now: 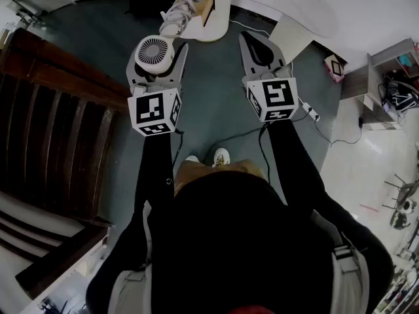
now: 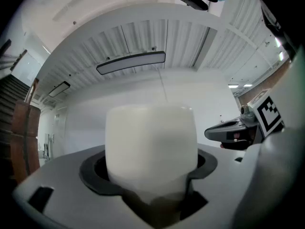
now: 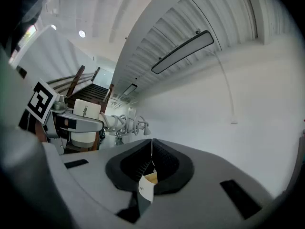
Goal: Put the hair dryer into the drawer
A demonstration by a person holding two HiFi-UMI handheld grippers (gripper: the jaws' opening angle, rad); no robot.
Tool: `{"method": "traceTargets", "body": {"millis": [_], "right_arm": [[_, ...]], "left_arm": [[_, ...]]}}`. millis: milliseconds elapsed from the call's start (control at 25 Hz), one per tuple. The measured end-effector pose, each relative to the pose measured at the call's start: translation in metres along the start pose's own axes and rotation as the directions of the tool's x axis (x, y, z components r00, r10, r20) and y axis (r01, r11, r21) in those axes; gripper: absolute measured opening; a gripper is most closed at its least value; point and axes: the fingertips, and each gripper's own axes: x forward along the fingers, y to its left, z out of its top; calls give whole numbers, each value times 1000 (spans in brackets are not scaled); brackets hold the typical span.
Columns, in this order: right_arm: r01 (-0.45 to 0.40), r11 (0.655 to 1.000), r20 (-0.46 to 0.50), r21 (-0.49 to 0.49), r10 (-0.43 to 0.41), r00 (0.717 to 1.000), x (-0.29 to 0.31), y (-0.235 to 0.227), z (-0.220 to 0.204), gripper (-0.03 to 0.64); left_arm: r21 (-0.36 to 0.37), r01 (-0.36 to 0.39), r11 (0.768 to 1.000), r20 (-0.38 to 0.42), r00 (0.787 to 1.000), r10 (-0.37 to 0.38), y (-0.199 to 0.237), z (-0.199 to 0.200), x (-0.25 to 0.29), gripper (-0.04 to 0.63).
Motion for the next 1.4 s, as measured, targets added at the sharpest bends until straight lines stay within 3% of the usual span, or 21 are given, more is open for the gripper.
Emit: {"method": "traceTargets", "body": {"millis": [1000, 1400], "right_arm": [[-41, 999, 13, 26, 41, 999, 2, 6, -1, 29], [-44, 998, 4, 54, 44, 999, 40, 9, -12, 29]], "left_arm": [[21, -11, 1000, 1, 1000, 11, 10, 2, -9, 379], [33, 13, 999, 5, 1000, -13, 33, -3, 15, 379]]}}
